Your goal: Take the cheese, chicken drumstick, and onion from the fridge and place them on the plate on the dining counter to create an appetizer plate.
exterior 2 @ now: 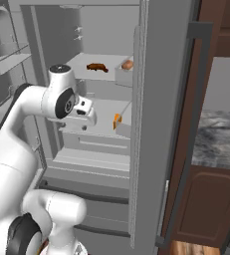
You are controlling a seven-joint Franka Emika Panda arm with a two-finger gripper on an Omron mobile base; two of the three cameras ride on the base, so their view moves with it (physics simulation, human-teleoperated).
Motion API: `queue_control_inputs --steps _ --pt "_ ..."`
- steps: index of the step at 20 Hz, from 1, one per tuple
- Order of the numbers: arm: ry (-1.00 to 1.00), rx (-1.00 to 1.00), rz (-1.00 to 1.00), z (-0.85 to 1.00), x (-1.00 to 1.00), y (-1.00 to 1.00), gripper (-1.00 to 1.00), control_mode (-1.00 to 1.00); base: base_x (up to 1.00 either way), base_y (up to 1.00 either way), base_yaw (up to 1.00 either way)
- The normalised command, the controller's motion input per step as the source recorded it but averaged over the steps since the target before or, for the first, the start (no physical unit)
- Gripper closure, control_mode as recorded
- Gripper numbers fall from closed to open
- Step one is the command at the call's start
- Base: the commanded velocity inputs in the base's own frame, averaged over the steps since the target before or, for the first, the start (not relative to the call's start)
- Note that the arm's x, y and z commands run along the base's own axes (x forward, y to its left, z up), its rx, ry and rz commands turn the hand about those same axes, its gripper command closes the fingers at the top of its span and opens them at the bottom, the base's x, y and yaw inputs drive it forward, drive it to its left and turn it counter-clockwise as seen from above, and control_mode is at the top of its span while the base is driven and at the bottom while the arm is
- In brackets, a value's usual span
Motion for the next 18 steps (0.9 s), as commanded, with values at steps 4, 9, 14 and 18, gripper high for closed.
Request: queue_control_inputs --steps 4,9,14,18 --pt "-0.16 0.00 -0.13 -0.38 -0.11 -0.07 -1.00 -1.00 0.00 0.00 0.00" --pt "-0.06 0.00 -0.09 -0.12 -0.03 -0.04 -1.00 -1.00 0.00 0.00 0.00" --pt "-0.02 0.00 -0.03 -0.02 0.02 -0.07 -1.00 -1.00 0.00 0.00 0.00" --pt "-0.03 0.00 0.00 0.00 0.21 -0.18 -1.00 -1.00 0.00 0.00 0.00"
